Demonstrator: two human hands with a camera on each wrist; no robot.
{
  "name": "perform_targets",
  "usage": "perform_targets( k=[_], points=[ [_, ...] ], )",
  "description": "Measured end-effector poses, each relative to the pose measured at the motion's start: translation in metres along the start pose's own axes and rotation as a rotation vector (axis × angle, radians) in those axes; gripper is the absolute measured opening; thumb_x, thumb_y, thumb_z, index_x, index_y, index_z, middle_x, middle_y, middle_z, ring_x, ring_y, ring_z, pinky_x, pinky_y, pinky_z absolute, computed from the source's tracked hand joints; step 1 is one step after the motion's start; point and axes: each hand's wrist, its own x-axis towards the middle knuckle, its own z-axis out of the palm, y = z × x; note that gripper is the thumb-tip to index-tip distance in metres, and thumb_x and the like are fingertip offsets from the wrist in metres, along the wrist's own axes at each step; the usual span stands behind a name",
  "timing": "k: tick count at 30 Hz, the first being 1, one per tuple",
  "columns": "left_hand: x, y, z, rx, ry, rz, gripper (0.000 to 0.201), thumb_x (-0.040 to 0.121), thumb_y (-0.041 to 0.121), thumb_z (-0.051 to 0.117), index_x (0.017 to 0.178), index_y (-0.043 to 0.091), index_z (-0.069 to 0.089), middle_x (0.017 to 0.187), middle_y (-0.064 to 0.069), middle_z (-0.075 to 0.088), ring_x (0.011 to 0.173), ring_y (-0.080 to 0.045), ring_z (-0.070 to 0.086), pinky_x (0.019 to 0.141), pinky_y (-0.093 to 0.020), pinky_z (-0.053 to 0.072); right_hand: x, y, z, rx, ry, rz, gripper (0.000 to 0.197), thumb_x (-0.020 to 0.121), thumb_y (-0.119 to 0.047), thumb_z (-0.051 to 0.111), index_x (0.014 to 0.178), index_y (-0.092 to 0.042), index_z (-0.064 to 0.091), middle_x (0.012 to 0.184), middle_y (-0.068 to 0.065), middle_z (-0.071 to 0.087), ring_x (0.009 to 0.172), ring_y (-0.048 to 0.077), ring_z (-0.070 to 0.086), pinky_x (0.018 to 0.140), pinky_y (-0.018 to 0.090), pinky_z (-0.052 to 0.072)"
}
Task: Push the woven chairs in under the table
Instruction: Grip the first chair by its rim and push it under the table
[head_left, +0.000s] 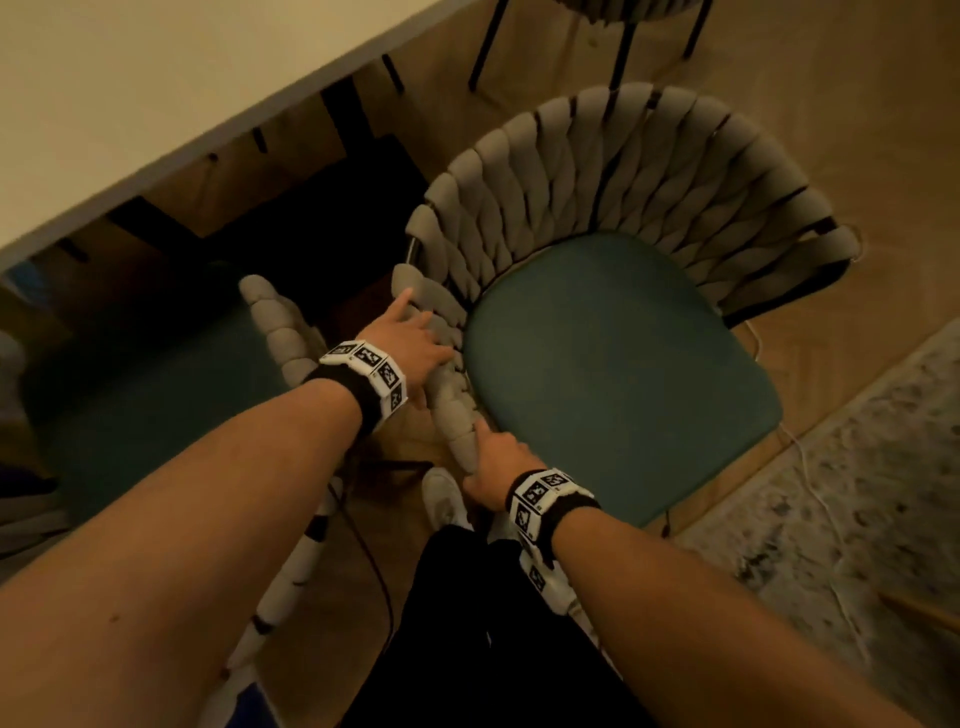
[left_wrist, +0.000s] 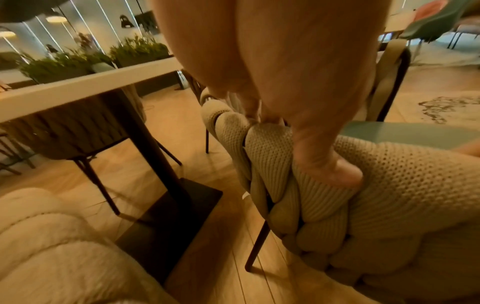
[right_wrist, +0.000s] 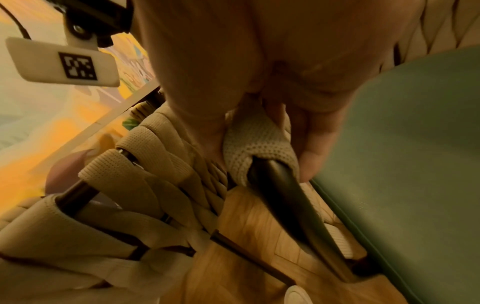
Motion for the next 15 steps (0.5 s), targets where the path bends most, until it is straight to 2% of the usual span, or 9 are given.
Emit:
perform_targets(
  k=[3,6,9,11,13,15],
  points=[
    [0.000,0.011,-0.016,-0.002,0.050,0.045,0.070,0.083,0.063,0.058,0.140,0.028,0.040,0.139,-0.001,0.053,0.140,-0.026,0.033,0.118,-0.061,0.002,-0.008,0.020,-0.017,-0.076,-0.011,-0.024,0.067,0.082,-0.032,0.067,0.138,-0.018,0.033,0.130,0.019,0.054,0.115,0.043,0.056,0.093,0.047,0.051],
    [0.002,0.035,-0.028,-0.039,0.100,0.073,0.067,0.081,0.066,0.058,0.133,0.024,0.046,0.125,-0.004,0.062,0.127,-0.027,0.046,0.116,-0.055,0.015,-0.018,0.053,-0.037,-0.176,-0.036,-0.040,0.071,0.081,-0.036,0.070,0.140,-0.021,0.035,0.131,0.015,0.055,0.115,0.039,0.057,0.091,0.045,0.050],
    [0.005,0.072,-0.038,-0.182,0.120,0.084,0.068,0.077,0.068,0.061,0.123,0.019,0.050,0.117,-0.007,0.065,0.116,-0.029,0.052,0.103,-0.045,0.033,-0.030,0.097,-0.060,-0.312,-0.053,-0.027,0.077,0.081,-0.035,0.070,0.147,-0.029,0.031,0.136,0.012,0.054,0.119,0.036,0.056,0.094,0.043,0.048],
    [0.010,0.098,-0.048,-0.257,0.161,0.101,0.063,0.079,0.067,0.059,0.116,0.017,0.051,0.113,-0.009,0.067,0.112,-0.029,0.054,0.096,-0.043,0.036,-0.036,0.127,-0.079,-0.409,-0.059,0.008,0.078,0.081,-0.033,0.071,0.148,-0.034,0.031,0.137,0.009,0.054,0.120,0.034,0.056,0.094,0.042,0.047],
    [0.014,0.122,-0.055,-0.334,0.200,0.153,0.054,0.084,0.059,0.058,0.116,0.016,0.051,0.112,-0.010,0.068,0.112,-0.030,0.055,0.095,-0.043,0.038,-0.042,0.160,-0.099,-0.500,-0.010,0.055,0.067,0.081,-0.028,0.066,0.141,-0.039,0.037,0.132,0.006,0.058,0.116,0.032,0.059,0.090,0.041,0.049],
    [0.019,0.137,-0.062,-0.459,0.203,0.234,0.047,0.086,0.051,0.060,0.118,0.018,0.052,0.113,-0.012,0.066,0.111,-0.031,0.055,0.094,-0.042,0.044,-0.050,0.194,-0.116,-0.573,0.101,0.122,0.057,0.080,-0.021,0.062,0.131,-0.038,0.042,0.123,0.005,0.062,0.108,0.031,0.063,0.084,0.041,0.053]
  ],
)
